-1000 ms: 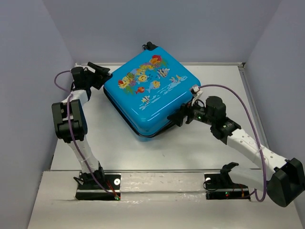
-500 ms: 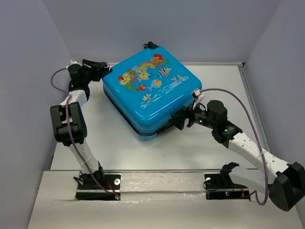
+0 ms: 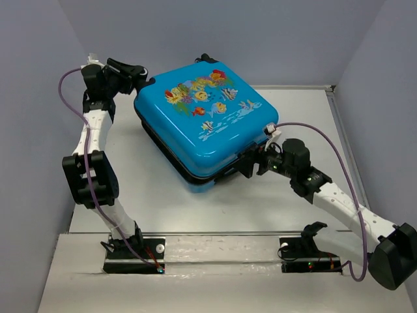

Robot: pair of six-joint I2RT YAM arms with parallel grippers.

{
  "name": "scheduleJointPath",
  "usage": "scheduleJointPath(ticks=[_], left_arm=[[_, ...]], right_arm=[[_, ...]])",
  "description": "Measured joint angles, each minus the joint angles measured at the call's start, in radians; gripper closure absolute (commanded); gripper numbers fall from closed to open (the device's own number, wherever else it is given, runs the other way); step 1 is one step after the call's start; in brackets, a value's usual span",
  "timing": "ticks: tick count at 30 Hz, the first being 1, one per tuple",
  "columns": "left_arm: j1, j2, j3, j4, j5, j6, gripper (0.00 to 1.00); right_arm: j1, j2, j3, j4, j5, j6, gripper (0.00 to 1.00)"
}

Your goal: Pack the luggage

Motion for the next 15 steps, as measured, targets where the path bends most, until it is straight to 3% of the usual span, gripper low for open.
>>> scheduleJointPath(ticks=[3,7,8,12,15], left_arm=[[0.019,0.0,-0.049,-0.042,0.003,0.038,0.94],[0.055,0.006,-0.121,-0.097,0.004,0.084,0.94],[0.061,0.013,-0.127,-0.104,0.008,0.092,0.94],[0.077,0.052,-0.131,-0.108,0.024,0.116,0.94],[0.077,0.09,-0.124,-0.108,0.034,0.126,0.74]], right_arm=[[0.0,-0.028,0.0,-0.04,0.043,-0.003,0.27],[0.0,-0.095,0.0,-0.1,0.105,-0.006,0.57],[0.0,-0.111,0.0,-0.108,0.114,-0.01,0.68],[0.0,-0.142,0.0,-0.138,0.157,-0.008,0.78],[0.0,-0.143,-0.001,-0.16,0.212,0.0,0.79]])
